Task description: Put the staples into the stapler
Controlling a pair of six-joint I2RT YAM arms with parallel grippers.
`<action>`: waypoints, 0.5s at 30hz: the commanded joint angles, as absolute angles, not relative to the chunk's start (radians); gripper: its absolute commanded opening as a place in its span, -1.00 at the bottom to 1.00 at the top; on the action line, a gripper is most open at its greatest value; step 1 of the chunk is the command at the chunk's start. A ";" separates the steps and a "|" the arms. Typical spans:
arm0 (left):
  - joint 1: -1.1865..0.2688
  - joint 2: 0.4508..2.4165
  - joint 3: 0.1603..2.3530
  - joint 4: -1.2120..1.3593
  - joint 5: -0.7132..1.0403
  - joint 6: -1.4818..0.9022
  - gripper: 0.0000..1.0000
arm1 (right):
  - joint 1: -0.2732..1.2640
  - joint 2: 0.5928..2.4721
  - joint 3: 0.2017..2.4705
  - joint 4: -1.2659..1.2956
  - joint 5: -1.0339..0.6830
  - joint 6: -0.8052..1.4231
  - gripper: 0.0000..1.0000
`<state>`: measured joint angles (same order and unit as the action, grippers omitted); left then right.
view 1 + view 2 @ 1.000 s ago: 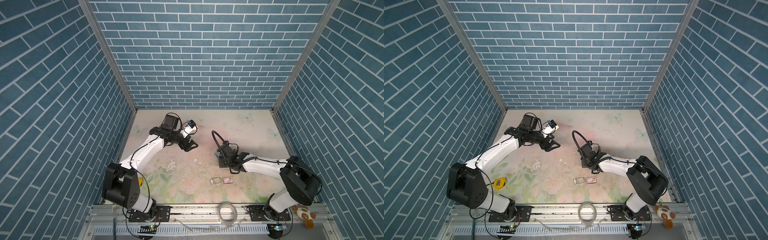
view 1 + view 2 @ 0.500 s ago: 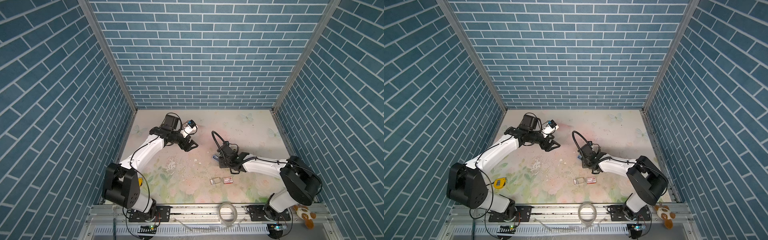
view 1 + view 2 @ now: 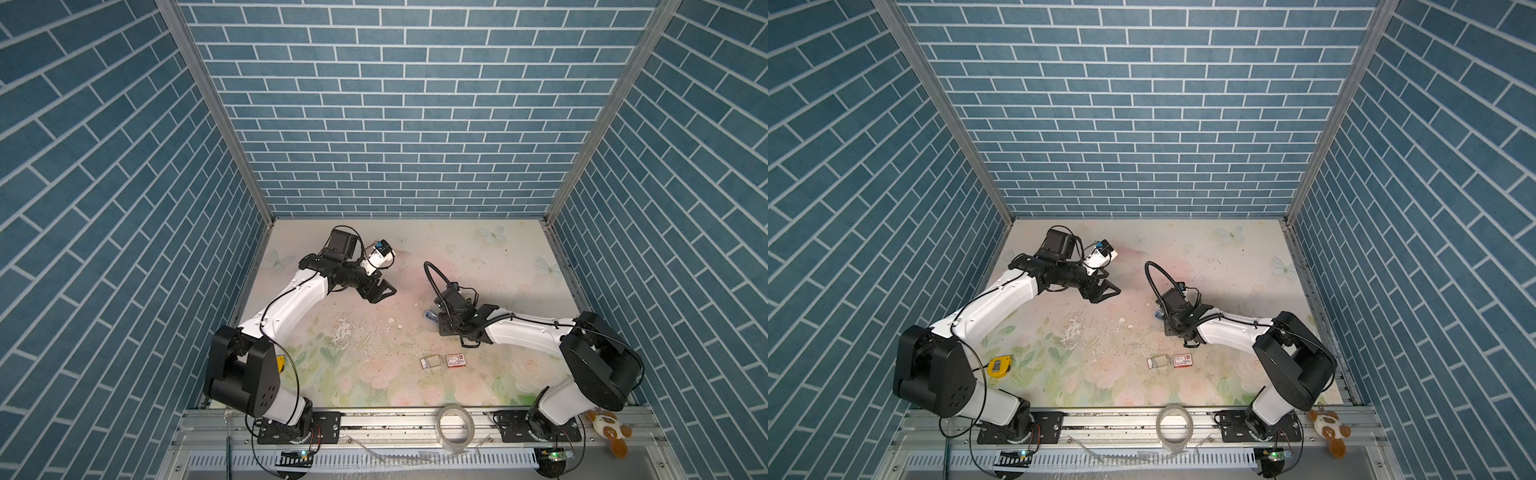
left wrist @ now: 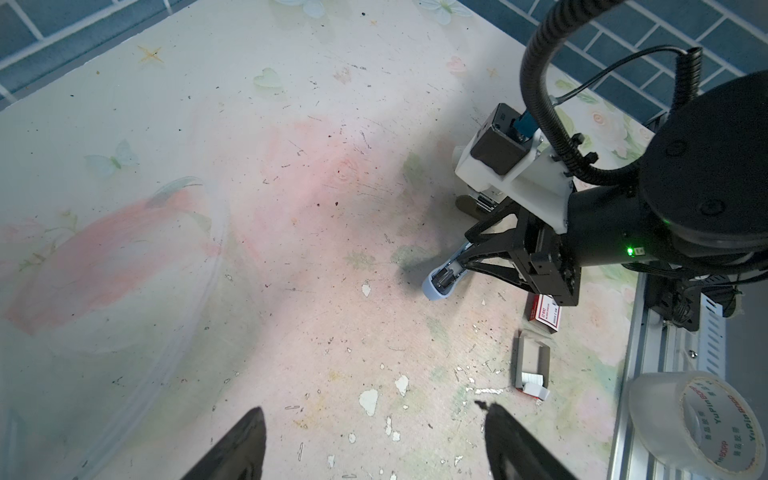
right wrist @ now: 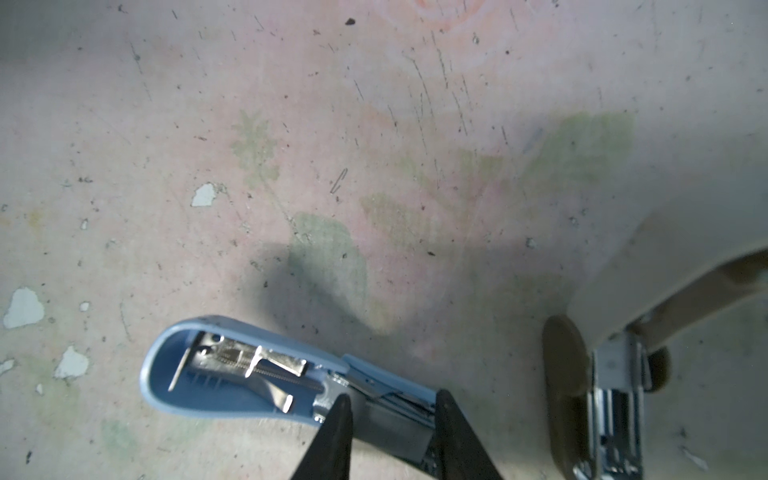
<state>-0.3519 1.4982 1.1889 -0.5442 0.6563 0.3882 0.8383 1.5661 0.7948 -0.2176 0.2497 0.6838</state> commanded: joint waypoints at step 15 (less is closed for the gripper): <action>-0.357 1.506 1.183 -0.541 0.669 0.385 0.67 | 0.815 1.575 0.839 -0.215 0.250 0.682 -0.27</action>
<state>-0.3519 1.4982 1.1889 -0.5438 0.6559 0.3885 0.8227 1.5616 0.8127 -0.2050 0.2462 0.6827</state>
